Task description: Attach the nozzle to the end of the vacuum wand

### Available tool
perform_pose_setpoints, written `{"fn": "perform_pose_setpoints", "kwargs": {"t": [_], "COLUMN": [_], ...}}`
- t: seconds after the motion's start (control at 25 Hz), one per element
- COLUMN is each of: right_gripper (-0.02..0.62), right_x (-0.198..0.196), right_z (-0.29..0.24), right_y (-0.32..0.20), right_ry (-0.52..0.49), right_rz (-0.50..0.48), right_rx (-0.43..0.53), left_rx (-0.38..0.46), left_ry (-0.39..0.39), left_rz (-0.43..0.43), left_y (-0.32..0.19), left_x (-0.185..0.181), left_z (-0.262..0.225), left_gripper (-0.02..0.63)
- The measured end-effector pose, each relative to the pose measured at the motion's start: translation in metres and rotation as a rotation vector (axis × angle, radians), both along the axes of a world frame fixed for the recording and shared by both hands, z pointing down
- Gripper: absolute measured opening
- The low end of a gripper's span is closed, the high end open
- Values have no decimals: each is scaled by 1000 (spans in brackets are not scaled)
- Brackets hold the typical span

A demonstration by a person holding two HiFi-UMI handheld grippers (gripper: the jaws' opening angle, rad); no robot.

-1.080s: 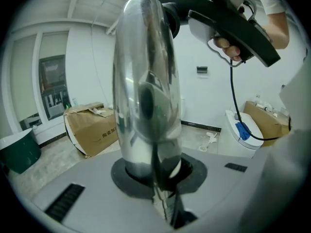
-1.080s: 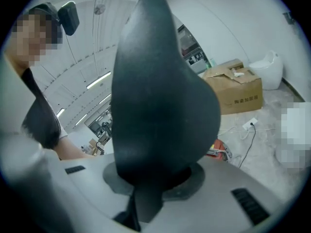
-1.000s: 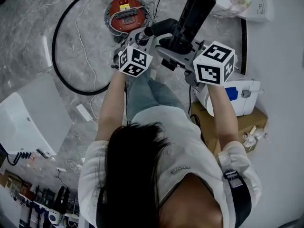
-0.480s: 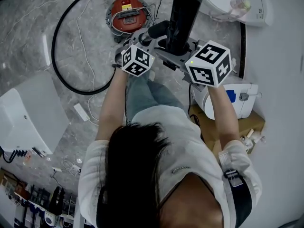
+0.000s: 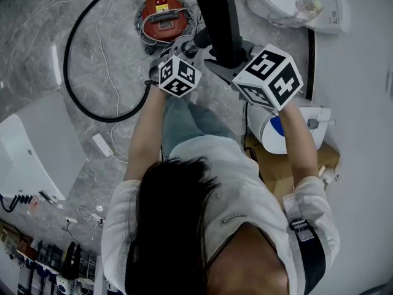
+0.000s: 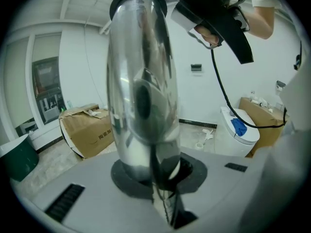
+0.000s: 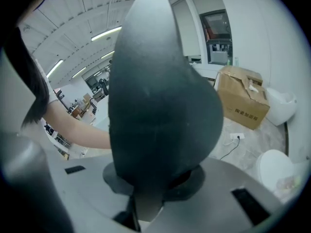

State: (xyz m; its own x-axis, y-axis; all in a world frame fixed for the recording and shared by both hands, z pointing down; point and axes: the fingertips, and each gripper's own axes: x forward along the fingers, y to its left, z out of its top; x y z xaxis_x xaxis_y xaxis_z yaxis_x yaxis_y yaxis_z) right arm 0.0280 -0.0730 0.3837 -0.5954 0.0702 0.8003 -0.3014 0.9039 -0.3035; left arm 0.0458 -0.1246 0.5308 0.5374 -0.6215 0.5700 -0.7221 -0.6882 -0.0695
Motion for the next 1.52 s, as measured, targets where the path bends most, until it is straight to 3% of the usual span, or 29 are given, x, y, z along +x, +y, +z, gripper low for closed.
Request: {"fn": "perform_pose_setpoints", "kwargs": {"t": [0.28,0.6,0.88,1.08,1.52], "right_gripper": [100,100,100,100,107], "right_x": [8,0,-10,-12,-14], "right_z": [2,10,16,15,17], "right_y": [-2,0,0,-1,0], "right_ry": [89,107,149,89,44], "right_rz": [-87,-52,-62,-46,-33], "right_rx": [-30,41,34,-48,-26], "left_rx": [-5,-25,-38,-45,-47], "left_ry": [2,-1,2,5,13], "left_rz": [26,25,19,9,29], "left_y": [0,-1,0,-1,-1], "left_x": [8,2,-7,-9,-9], "left_z": [2,7,10,11,12], "left_gripper": [52,52,52,52,52]}}
